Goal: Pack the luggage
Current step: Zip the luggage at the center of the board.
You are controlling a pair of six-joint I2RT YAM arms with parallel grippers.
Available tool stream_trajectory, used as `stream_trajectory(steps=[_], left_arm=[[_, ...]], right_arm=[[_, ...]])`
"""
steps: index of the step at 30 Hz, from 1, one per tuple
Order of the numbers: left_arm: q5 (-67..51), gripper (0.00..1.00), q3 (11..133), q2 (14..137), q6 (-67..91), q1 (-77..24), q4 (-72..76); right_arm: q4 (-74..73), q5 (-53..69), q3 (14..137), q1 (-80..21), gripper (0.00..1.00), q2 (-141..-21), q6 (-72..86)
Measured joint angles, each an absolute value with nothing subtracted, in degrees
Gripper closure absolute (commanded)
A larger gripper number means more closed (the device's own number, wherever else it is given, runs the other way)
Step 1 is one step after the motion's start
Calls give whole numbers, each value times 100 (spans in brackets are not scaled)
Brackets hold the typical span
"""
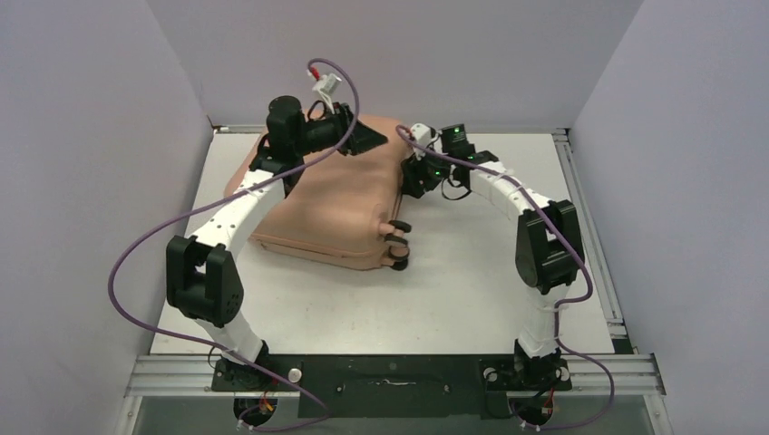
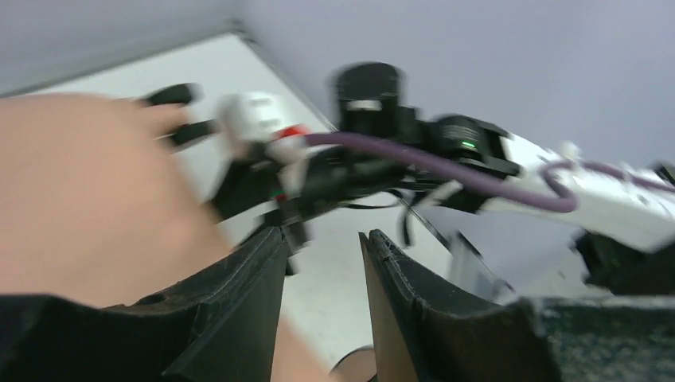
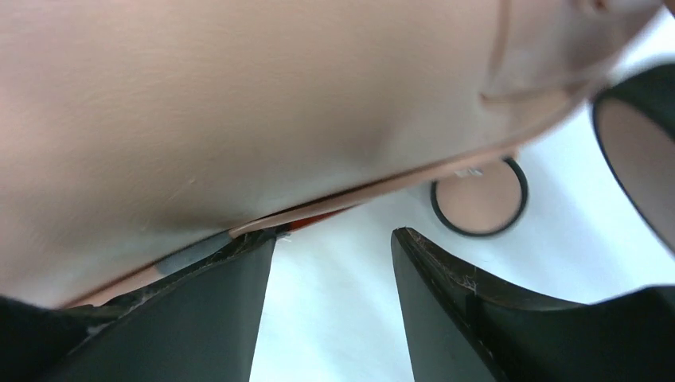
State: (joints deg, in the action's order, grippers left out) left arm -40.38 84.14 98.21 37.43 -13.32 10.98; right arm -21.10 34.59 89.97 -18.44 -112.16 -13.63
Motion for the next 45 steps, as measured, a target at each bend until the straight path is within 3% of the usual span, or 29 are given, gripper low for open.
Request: stream_trajectory(steps=[2, 6, 15, 20, 23, 26, 30, 32, 45], left_arm=[[-4661, 59, 8451, 9649, 3669, -1870, 1074], [-5306, 59, 8451, 9603, 3579, -1719, 888], [-5481, 53, 8514, 9629, 3428, -1114, 576], [-5376, 37, 9028, 9690, 2965, -816, -165], [-5179, 21, 9524, 9782, 2567, -604, -849], [-4963, 9, 10060, 9944, 2189, -318, -1507], [-4469, 0, 10514, 10151, 1680, 261, -2305], [-4209, 4, 10724, 10307, 1435, 521, -2650], [-3505, 4, 11128, 10873, 648, 1059, -3732]], right_arm=[[-2104, 3658, 8997, -2272, 41, -11216, -1310], [-2115, 4403, 8877, -3020, 40, -11155, -819], [-2018, 5675, 7811, -3061, 40, -10040, -1146], [-1800, 5833, 7590, -2141, 36, -9470, -1262], [-1769, 5714, 7673, -1732, 35, -9393, -1485], [-2045, 5537, 8121, -1702, 35, -9585, -1826], [-2128, 5408, 8807, -1833, 34, -10020, -2040], [-2147, 5349, 9072, -1909, 33, -10252, -2073], [-2357, 5242, 10571, -2519, 36, -12112, -2010]])
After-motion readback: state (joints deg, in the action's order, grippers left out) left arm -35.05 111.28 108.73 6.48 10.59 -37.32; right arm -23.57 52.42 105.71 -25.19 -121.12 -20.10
